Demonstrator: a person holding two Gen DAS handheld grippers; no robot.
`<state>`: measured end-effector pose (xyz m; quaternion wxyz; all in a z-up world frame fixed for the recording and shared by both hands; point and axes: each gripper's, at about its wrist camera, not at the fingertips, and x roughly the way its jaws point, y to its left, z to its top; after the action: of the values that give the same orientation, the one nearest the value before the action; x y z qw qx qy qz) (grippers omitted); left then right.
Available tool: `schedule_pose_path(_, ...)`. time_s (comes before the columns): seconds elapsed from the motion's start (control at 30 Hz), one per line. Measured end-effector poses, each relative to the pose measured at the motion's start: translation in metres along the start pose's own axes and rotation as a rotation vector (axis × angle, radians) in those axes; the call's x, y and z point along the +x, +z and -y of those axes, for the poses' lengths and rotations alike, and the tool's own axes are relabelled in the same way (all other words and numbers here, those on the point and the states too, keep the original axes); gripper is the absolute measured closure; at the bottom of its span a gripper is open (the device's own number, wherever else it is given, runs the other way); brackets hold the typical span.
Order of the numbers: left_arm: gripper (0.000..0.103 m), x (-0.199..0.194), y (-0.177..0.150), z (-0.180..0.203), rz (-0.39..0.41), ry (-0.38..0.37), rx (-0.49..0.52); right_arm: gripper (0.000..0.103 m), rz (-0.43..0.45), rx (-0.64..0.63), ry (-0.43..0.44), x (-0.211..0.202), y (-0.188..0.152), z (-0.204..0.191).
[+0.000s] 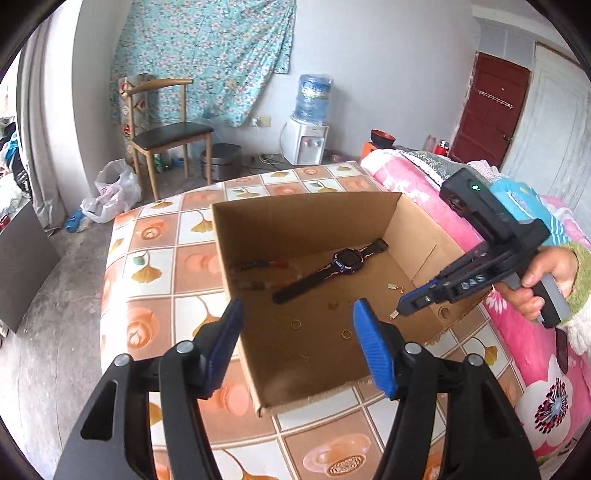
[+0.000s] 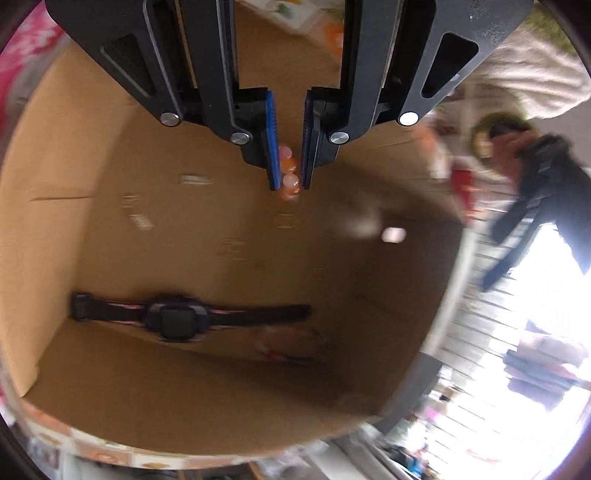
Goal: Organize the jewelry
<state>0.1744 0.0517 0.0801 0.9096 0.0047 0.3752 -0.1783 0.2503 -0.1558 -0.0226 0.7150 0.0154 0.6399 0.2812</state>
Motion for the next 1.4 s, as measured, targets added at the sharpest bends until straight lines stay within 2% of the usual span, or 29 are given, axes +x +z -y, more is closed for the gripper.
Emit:
schedule_pose_path(0.07, 0.04, -0.004, -0.003, 0.0, 0.007, 0.008, 0.002, 0.091, 0.025, -0.005, -0.031, -0.007, -0.002, -0.001)
schedule_pose_path(0.23, 0.032, -0.018, -0.01, 0.009, 0.037, 0.014, 0.017, 0.09, 0.149, -0.013, -0.077, -0.043, -0.02, -0.011)
schedule_pose_path(0.33, 0.021, -0.026, -0.014, 0.018, 0.065, 0.028, 0.022, 0.082, 0.272, -0.025, -0.096, -0.071, -0.041, -0.025)
schedule_pose_path(0.4, 0.017, -0.034, -0.017, 0.023, 0.087, 0.039, 0.025, 0.064, 0.405, -0.041, -0.128, -0.095, -0.063, -0.041)
schedule_pose_path(0.43, 0.013, -0.038, -0.018, 0.026, 0.098, 0.048, 0.025, 0.06, 0.465, -0.048, -0.157, -0.105, -0.075, -0.049)
schedule_pose_path(0.5, 0.005, -0.049, -0.022, 0.033, 0.131, 0.069, 0.024, 0.043, 0.571, -0.059, -0.211, -0.121, -0.101, -0.064)
schedule_pose_path(0.53, 0.005, -0.056, -0.025, 0.037, 0.157, 0.08, 0.017, 0.04, 0.618, -0.053, -0.237, -0.126, -0.114, -0.071)
schedule_pose_path(0.6, 0.005, -0.063, -0.029, 0.042, 0.176, 0.084, 0.007, 0.027, 0.675, -0.024, -0.275, -0.129, -0.133, -0.079)
schedule_pose_path(0.67, 0.005, -0.066, -0.033, 0.048, 0.174, 0.132, -0.013, 0.021, 0.721, 0.04, -0.307, -0.126, -0.153, -0.084)
schedule_pose_path(0.73, 0.005, -0.066, -0.037, 0.054, 0.165, 0.22, -0.026, 0.017, 0.74, 0.105, -0.364, -0.118, -0.165, -0.085)
schedule_pose_path(0.8, 0.005, -0.066, -0.042, 0.059, 0.162, 0.272, -0.019, 0.014, 0.758, 0.155, -0.466, -0.107, -0.173, -0.088)
schedule_pose_path(0.9, 0.005, -0.06, -0.045, 0.063, 0.131, 0.325, -0.02, 0.012, 0.739, 0.175, -0.574, -0.1, -0.176, -0.091)
schedule_pose_path(1.1, 0.005, -0.044, -0.049, 0.063, 0.036, 0.354, -0.05, 0.008, 0.738, 0.211, -0.631, -0.092, -0.175, -0.098)
schedule_pose_path(1.23, 0.005, -0.031, -0.053, 0.055, -0.055, 0.369, -0.134, 0.008, 0.72, 0.244, -0.649, -0.08, -0.172, -0.102)
schedule_pose_path(1.4, 0.005, -0.021, -0.054, 0.056, -0.087, 0.382, -0.15, 0.008, 0.677, 0.254, -0.643, -0.066, -0.164, -0.104)
